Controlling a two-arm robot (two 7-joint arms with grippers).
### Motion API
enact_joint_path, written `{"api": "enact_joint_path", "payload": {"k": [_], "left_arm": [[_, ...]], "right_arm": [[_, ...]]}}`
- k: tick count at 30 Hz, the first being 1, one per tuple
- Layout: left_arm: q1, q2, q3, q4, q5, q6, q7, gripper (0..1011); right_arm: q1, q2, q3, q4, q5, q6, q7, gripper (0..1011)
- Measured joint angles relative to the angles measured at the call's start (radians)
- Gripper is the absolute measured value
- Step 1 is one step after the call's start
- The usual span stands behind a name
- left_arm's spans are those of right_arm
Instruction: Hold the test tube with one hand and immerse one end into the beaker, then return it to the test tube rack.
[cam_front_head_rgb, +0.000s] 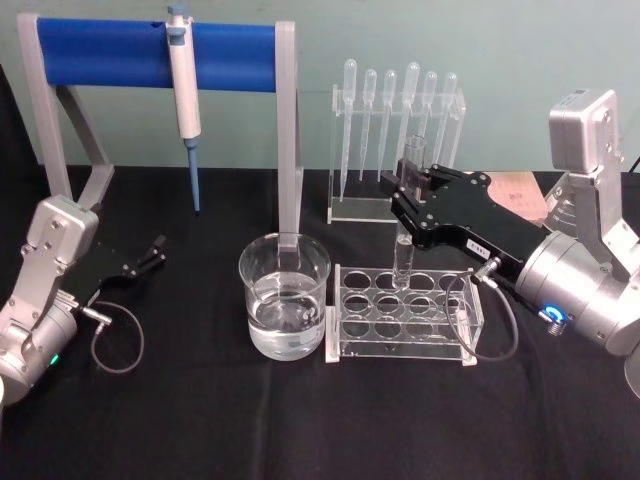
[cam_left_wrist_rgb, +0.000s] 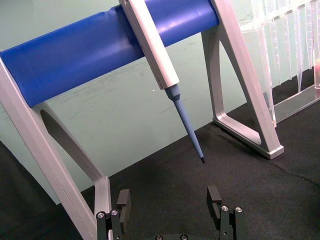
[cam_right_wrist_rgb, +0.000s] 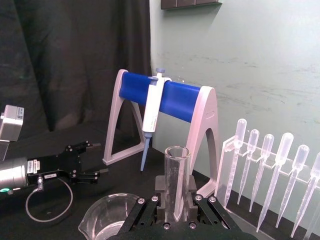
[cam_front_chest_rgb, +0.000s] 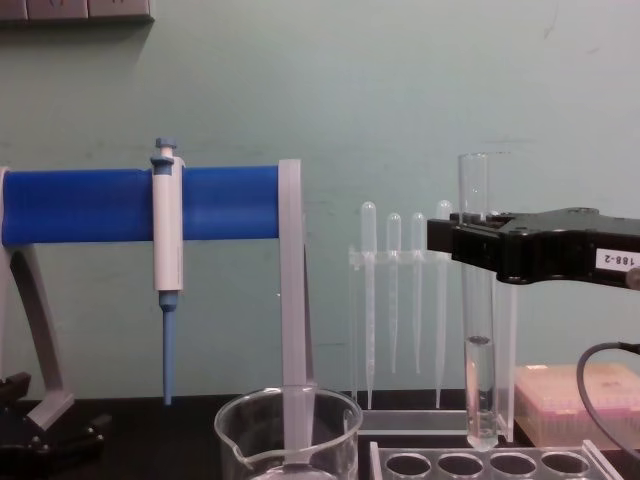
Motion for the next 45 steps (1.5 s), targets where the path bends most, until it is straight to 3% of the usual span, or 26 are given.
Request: {"api": "enact_joint_path", "payload": {"k": [45], "left_arm": [[0.000,0.000,0.000,0.000,0.000,0.000,0.000,1000]], "right_arm": [[0.000,0.000,0.000,0.000,0.000,0.000,0.000,224]]}}
